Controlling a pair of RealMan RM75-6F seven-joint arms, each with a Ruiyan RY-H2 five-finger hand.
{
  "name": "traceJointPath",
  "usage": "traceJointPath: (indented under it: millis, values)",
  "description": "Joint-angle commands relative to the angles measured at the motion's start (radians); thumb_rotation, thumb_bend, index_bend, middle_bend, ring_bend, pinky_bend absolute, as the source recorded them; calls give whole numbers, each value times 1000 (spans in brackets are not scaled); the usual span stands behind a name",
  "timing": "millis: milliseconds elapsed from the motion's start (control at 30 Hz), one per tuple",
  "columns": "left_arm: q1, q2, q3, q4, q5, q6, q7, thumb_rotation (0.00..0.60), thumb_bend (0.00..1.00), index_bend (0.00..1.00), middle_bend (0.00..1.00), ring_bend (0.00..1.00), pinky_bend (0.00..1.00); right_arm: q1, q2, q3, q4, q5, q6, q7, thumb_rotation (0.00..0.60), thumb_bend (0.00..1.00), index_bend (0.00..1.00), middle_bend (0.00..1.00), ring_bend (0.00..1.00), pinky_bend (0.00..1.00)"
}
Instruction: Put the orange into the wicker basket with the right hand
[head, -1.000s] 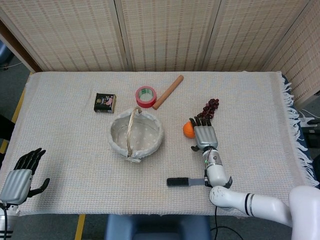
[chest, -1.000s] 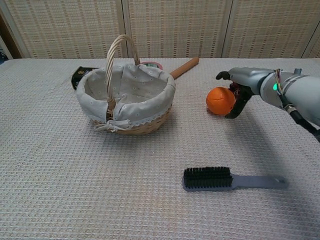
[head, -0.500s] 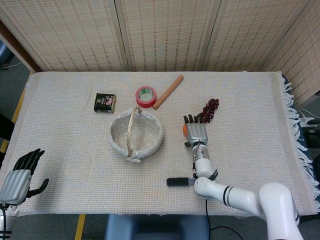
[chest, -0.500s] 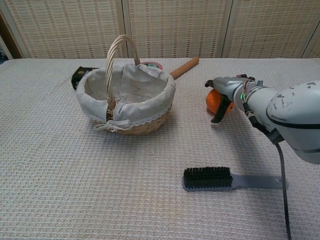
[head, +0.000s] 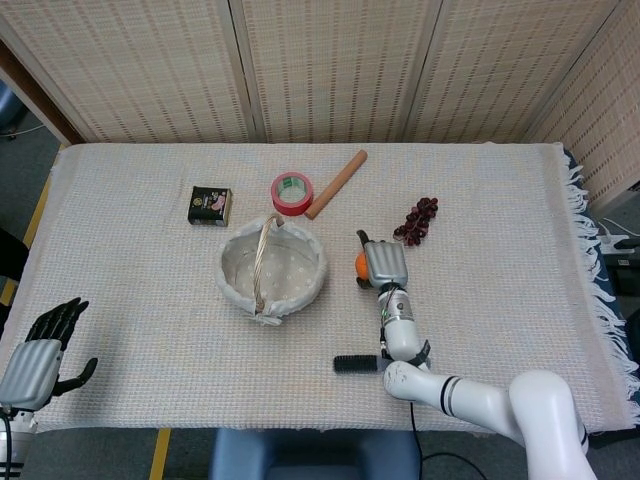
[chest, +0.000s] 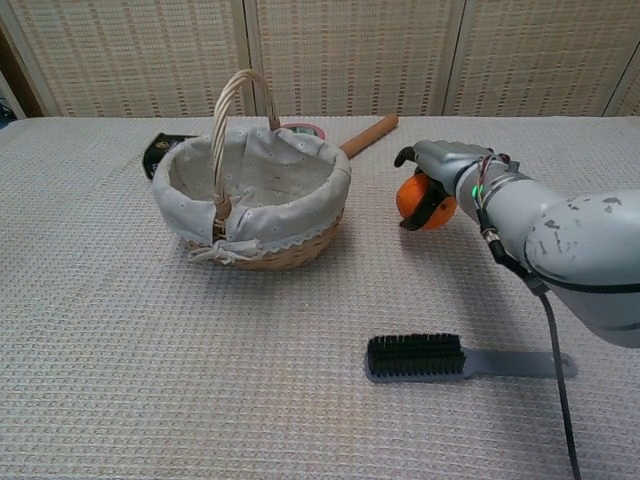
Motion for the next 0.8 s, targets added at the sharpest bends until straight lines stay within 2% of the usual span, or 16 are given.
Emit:
traceJointPath:
  millis: [33,233,400,567,800]
  values:
    - [0,0,0,-1,0,1,2,600,347,0,0,0,79,-38,70,29,-137,-58,57,58,600,310,171,617,676,775]
    - [1,0,1,-3,4,3,2,600,346,0,0,0,79,-71,158,72,-365,-131,135,109,600,309,207,623,676,776]
    - [2,-5,2,-2,8,6,7,600,346,0,0,0,79,-52,177,97,-498,-184,188,95,600,308,233,623,676,776]
    - [3,-3,3,-5,11,8,6,600,346,0,0,0,79,-4,130,109,-526,-180,221,46,600,306,257,623,669,776]
    - [4,-1,3,-3,12,11,-2,600,347,0,0,0,79,57,35,104,-440,-168,231,13,600,307,288,623,645,758]
